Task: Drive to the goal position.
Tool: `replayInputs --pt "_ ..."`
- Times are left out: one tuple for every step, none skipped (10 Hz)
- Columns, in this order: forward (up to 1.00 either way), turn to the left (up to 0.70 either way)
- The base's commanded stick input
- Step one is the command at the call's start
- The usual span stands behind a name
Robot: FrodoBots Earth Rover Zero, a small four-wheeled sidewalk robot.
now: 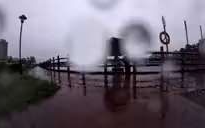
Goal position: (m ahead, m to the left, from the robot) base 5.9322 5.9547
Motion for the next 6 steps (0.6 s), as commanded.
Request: replayInputs --pt "1.00 0.13" --pt "1.00 0.13" --pt "1.00 0.13" --pt "1.00 0.13" --pt "1.00 0.03" --pt "1.00 0.00"
